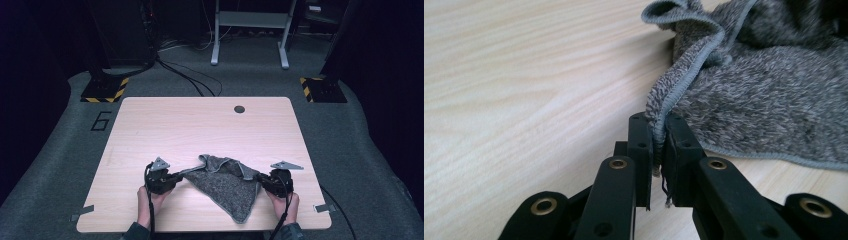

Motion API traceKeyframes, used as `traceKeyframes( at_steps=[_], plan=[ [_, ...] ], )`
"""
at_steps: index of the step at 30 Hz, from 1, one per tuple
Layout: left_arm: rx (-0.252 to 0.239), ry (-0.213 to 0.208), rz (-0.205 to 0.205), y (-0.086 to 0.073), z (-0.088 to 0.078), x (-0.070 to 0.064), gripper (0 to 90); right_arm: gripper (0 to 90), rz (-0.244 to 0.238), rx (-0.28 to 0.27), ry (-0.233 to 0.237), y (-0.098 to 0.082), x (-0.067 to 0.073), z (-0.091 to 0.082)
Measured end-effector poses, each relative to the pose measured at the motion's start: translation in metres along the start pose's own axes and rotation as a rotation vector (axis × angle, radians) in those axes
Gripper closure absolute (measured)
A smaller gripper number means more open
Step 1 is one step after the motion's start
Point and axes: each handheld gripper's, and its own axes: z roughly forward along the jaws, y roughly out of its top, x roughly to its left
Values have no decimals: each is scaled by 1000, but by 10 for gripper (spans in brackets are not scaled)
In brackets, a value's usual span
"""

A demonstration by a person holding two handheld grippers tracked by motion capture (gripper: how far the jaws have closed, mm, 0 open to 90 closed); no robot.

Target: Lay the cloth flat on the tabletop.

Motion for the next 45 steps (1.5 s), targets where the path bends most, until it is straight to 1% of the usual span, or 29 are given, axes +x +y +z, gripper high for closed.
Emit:
traceKeyframes(
  at_steps=[4, 6, 8, 9, 10, 11, 13, 16, 17, 18, 19, 20, 21, 22, 23, 25, 26, 27, 29, 30, 31, 32, 34, 36, 37, 38, 39, 42, 45],
  plan=[
    [14, 8, -9, -3, 0, 3, 820, 758, 28, 17, -6, -3, -7, -1],
    [17, 12, -4, -3, -1, 5, 787, 668, 35, 15, -12, -4, -12, -6],
    [17, 13, -2, -3, -3, 6, 698, 653, 44, 14, -12, -4, -12, -8],
    [26, 16, -12, -2, -4, 6, 605, 593, 40, -3, -15, -3, -13, -14],
    [23, 22, -18, -1, -5, 6, 605, 593, 40, -3, -15, -3, -13, -14],
    [24, 26, -34, 0, -8, 6, 477, 579, 40, -26, -6, -2, -14, -21],
    [7, 29, -46, 2, -10, 5, 383, 556, 30, -52, 3, 0, -12, -30],
    [-4, 30, -39, 7, -11, 3, 342, 512, 17, -82, 27, 4, -5, -39],
    [4, 26, -23, 11, -10, 2, 338, 512, 17, -82, 27, 4, -5, -39],
    [15, 28, -23, 14, -7, 0, 337, 469, -17, -88, 51, 10, 7, -42],
    [32, 25, -10, 15, -5, -1, 338, 459, -36, -89, 59, 13, 12, -43],
    [32, 25, -10, 15, -5, -1, 338, 459, -36, -89, 59, 13, 12, -43],
    [36, 27, -12, 14, -1, -3, 338, 438, -61, -88, 70, 16, 19, -42],
    [61, 21, -9, 12, 4, -6, 335, 398, -123, -68, 97, 26, 33, -36],
    [71, 25, 9, 11, 4, -6, 336, 397, -156, -54, 102, 31, 39, -32],
    [80, 21, -10, 7, 6, -7, 338, 403, -205, -26, 94, 40, 49, -22],
    [80, 21, -10, 7, 6, -7, 345, 403, -205, -26, 94, 40, 49, -22],
    [88, 28, -26, 4, 6, -6, 355, 422, -278, 19, 92, 53, 55, -4],
    [90, 32, -24, 3, 6, -5, 401, 440, -304, 64, 93, 62, 56, 11],
    [85, 23, -19, 2, 6, -5, 447, 454, -323, 89, 88, 67, 54, 20],
    [95, 8, -10, 2, 6, -5, 529, 471, -318, 121, 83, 70, 54, 29],
    [102, 19, 4, 1, 7, -6, 582, 491, -336, 160, 100, 73, 51, 37],
    [113, 14, 21, 0, 7, -4, 651, 577, -339, 219, 119, 73, 48, 50],
    [111, 25, 17, 0, 8, -4, 702, 639, -375, 271, 112, 68, 47, 57],
    [115, 25, 26, -1, 8, -3, 702, 639, -375, 271, 112, 68, 47, 57],
    [109, 34, 19, -1, 10, -1, 753, 704, -369, 274, 99, 61, 45, 59],
    [116, 29, 25, -1, 10, 1, 768, 723, -364, 268, 96, 58, 43, 58],
    [115, 50, 14, -2, 14, 4, 804, 770, -340, 252, 95, 52, 38, 54],
    [117, 53, 22, -1, 17, 7, 818, 795, -322, 243, 96, 48, 34, 50]
  ],
)
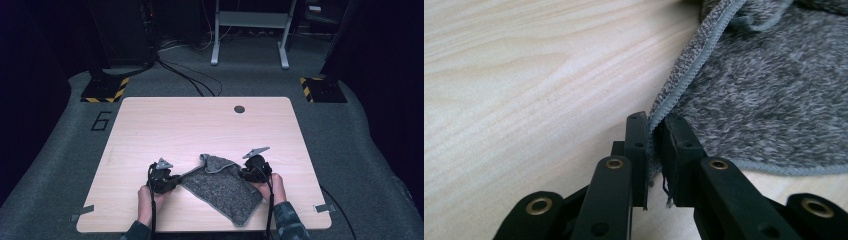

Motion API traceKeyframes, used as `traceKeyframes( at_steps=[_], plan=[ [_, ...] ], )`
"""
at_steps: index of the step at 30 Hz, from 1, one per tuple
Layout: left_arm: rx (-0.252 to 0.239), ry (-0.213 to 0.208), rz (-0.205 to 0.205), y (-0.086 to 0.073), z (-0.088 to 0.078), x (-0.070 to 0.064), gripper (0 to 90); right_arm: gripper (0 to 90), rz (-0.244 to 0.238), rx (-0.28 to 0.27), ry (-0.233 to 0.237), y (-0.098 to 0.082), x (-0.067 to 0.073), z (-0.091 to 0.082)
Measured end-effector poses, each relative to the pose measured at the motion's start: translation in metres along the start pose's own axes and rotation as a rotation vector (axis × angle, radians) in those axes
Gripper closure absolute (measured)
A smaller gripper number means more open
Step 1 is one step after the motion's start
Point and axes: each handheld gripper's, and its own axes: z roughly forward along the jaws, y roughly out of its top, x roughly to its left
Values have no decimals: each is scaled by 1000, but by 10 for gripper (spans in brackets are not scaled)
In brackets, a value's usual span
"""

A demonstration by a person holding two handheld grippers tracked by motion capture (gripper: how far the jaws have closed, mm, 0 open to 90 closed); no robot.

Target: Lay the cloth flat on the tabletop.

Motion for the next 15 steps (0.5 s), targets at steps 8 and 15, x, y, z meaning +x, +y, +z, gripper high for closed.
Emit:
traceKeyframes(
  at_steps=[8, 15],
  plan=[
    [31, 27, 30, 16, 8, 8, 819, 801, 82, 10, -5, -17, 8, -11],
    [49, 16, 43, 25, 14, 9, 706, 622, 100, -15, -9, -29, 16, -27]
  ],
)
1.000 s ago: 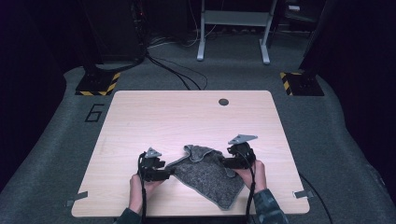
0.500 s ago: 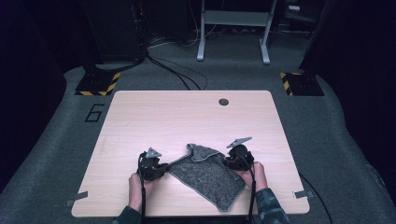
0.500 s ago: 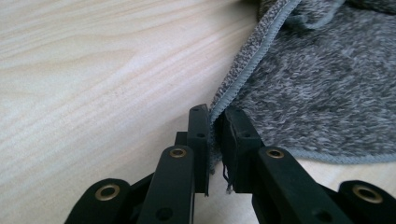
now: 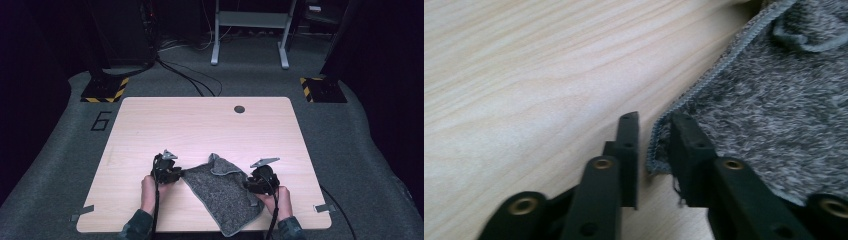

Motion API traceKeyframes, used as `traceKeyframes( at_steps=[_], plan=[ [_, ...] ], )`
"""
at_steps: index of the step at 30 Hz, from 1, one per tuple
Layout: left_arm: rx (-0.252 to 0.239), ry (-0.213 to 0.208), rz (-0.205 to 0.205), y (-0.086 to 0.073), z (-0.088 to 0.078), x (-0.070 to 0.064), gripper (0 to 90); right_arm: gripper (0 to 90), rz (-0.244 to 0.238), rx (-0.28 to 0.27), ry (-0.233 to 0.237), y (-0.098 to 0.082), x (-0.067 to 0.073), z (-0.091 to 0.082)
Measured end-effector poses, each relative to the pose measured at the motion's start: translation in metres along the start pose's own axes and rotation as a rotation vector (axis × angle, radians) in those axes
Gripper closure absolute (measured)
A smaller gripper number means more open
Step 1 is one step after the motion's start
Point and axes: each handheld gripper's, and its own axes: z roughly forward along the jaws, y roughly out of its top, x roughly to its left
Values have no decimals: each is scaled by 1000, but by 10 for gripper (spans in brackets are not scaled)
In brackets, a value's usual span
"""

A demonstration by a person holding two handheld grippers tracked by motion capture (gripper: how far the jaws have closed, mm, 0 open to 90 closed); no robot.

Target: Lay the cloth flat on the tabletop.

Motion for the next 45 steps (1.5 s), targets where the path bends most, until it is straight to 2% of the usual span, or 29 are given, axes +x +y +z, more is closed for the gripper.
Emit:
traceKeyframes(
  at_steps=[2, 3, 5, 6, 9, 11, 14, 16, 17, 19, 21, 22, 27, 29, 30, 33, 36, 39, 44, 45],
  plan=[
    [-4, 2, -9, 0, 0, -1, 593, 596, -2, -15, 0, 1, 0, -4],
    [1, -3, -12, -1, -1, -1, 593, 578, -8, -31, 3, 3, 1, -9],
    [-6, 4, -28, -4, -4, -2, 478, 511, -45, -85, -14, 16, 8, -20],
    [-8, 7, -41, -4, -5, -3, 458, 501, -56, -101, -15, 22, 13, -21],
    [-10, 12, -33, -5, -8, -2, 419, 499, -116, -112, -12, 39, 26, -19],
    [-8, 18, -36, -5, -9, -2, 410, 507, -159, -120, -16, 50, 37, -9],
    [-15, 20, -38, -6, -10, -2, 404, 518, -211, -99, -3, 64, 49, 12],
    [-14, 23, -43, -7, -11, -2, 406, 533, -230, -79, 12, 71, 57, 28],
    [-14, 23, -43, -7, -11, -2, 406, 533, -230, -79, 12, 71, 57, 28],
    [-14, 19, -44, -8, -10, -1, 411, 576, -272, -34, 17, 77, 67, 49],
    [-10, 20, -39, -7, -9, -1, 414, 588, -279, -28, 16, 78, 69, 53],
    [-15, 25, -42, -7, -8, -2, 413, 611, -291, -3, -1, 80, 72, 63],
    [5, 24, -24, -5, -3, -7, 426, 628, -277, 24, -28, 81, 70, 79],
    [8, 46, -8, -4, -3, -8, 439, 651, -271, 27, -51, 80, 68, 84],
    [8, 46, -8, -4, -3, -8, 450, 660, -250, 29, -56, 79, 68, 86],
    [11, 64, 9, -5, -3, -11, 488, 700, -246, 42, -55, 78, 64, 91],
    [7, 89, 30, -5, -3, -13, 540, 749, -237, 40, -50, 78, 62, 91],
    [10, 95, 41, -5, -3, -13, 608, 814, -230, 31, -52, 78, 62, 91],
    [-3, 88, 44, -5, -2, -12, 730, 853, -231, 16, -42, 75, 60, 90],
    [-4, 85, 48, -4, -1, -13, 754, 857, -218, 4, -39, 74, 59, 88]
  ],
)
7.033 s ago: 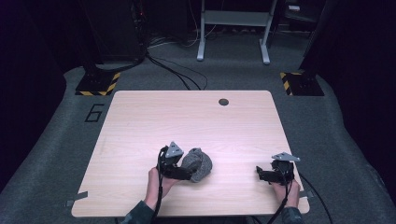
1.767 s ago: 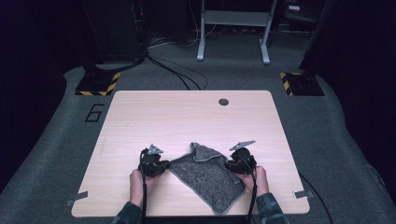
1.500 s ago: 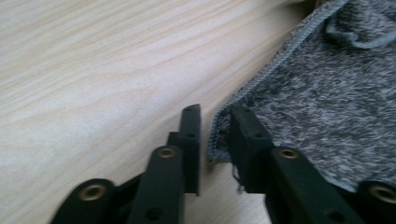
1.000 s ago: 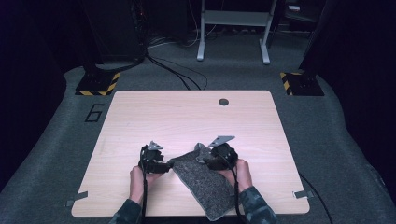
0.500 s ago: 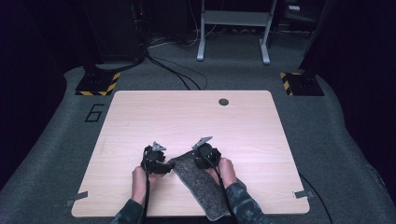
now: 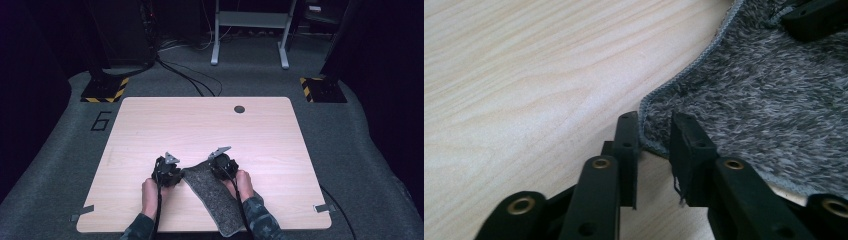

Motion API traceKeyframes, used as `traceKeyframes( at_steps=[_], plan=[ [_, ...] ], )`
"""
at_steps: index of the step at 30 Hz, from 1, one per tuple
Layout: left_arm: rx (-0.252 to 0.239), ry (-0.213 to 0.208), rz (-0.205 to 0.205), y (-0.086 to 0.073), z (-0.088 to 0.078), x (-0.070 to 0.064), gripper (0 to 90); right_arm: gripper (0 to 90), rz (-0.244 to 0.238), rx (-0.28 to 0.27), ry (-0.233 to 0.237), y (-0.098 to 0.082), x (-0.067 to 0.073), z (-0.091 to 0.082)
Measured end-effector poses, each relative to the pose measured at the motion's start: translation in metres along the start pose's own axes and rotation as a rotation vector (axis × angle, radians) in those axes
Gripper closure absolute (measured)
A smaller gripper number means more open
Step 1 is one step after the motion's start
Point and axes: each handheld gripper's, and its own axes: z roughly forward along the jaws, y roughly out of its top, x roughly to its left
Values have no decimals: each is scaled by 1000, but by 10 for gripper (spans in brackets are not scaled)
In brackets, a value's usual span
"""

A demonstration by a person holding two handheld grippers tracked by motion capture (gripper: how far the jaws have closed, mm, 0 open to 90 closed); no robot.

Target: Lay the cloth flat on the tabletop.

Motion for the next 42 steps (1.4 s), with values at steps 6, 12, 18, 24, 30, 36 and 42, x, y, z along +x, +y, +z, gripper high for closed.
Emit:
traceKeyframes(
  at_steps=[6, 12, 18, 24, 30, 36, 42],
  plan=[
    [-16, -13, -9, 0, 2, -1, 866, 856, 33, -32, 17, -2, -3, -10],
    [-7, -29, -6, 2, 2, 4, 891, 859, 84, -107, 10, -8, -16, -34],
    [-5, -16, -13, 2, 0, 9, 894, 865, 140, -170, -21, -23, -39, -62],
    [-24, -29, -14, 1, -11, 10, 894, 870, 215, -196, -41, -44, -57, -89],
    [-33, -64, -27, -1, -20, 9, 895, 871, 254, -208, -22, -62, -57, -104],
    [-30, -71, -27, -3, -22, 9, 896, 873, 259, -211, -8, -69, -53, -110],
    [-15, -70, -11, 8, -8, 19, 896, 878, 278, -196, -14, -57, -73, -94]
  ],
)
